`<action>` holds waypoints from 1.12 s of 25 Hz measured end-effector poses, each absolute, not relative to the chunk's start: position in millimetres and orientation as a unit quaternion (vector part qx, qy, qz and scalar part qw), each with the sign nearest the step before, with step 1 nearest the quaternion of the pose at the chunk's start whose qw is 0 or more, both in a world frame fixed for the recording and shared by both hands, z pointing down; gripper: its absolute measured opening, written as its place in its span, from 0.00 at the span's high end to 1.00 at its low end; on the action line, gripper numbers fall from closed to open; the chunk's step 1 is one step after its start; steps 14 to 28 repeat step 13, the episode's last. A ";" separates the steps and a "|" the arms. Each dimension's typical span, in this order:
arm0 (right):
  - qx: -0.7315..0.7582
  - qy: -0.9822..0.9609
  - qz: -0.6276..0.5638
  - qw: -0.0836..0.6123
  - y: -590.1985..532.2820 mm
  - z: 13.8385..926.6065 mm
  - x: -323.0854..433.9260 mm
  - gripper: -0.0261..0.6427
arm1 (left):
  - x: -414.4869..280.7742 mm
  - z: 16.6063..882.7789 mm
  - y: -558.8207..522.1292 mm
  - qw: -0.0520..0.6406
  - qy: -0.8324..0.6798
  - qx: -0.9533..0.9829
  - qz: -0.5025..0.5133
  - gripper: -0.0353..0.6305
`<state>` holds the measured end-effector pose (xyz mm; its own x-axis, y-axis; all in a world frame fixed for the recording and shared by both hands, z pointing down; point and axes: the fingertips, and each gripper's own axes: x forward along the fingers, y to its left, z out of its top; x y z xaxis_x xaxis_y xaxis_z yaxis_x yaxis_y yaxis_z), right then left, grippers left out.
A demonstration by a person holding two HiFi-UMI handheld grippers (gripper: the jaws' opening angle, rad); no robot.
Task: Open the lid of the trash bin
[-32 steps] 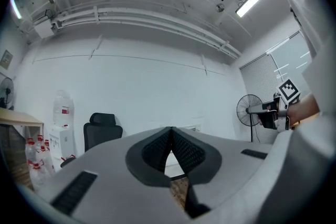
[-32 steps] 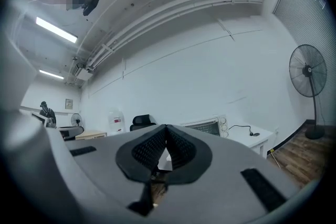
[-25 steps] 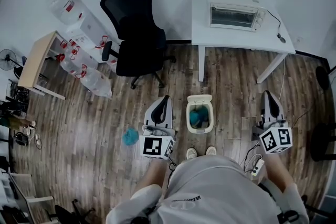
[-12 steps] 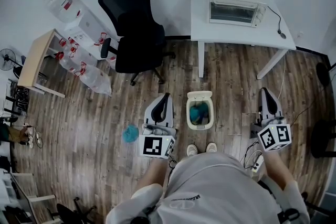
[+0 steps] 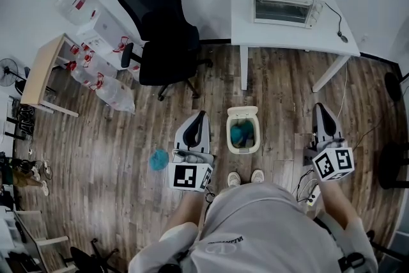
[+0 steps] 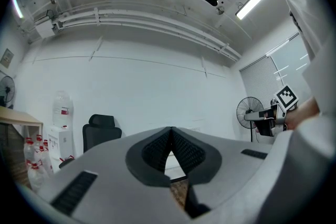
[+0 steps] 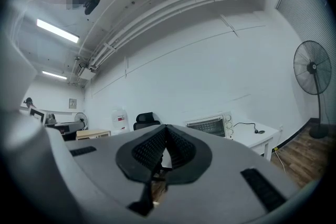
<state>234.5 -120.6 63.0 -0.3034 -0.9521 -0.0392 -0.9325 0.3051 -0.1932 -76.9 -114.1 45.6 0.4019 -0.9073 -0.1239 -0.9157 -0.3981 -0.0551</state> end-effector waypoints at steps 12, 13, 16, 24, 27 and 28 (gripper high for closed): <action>-0.585 0.805 -0.068 0.070 -113.5 65.2 235.1 0.94 | -83.9 52.8 -109.2 0.023 0.547 -0.835 0.057 0.95; -0.585 0.805 -0.069 0.071 -112.5 66.2 234.9 0.94 | -85.3 53.4 -108.4 0.020 0.548 -0.834 0.058 0.95; -0.585 0.805 -0.069 0.071 -112.5 66.2 234.9 0.94 | -85.3 53.4 -108.4 0.020 0.548 -0.834 0.058 0.95; -0.585 0.805 -0.069 0.071 -112.5 66.2 234.9 0.94 | -85.3 53.4 -108.4 0.020 0.548 -0.834 0.058 0.95; -0.585 0.805 -0.069 0.071 -112.5 66.2 234.9 0.94 | -85.3 53.4 -108.4 0.020 0.548 -0.834 0.058 0.95; -0.585 0.805 -0.069 0.071 -112.5 66.2 234.9 0.94 | -85.3 53.4 -108.4 0.020 0.548 -0.834 0.058 0.95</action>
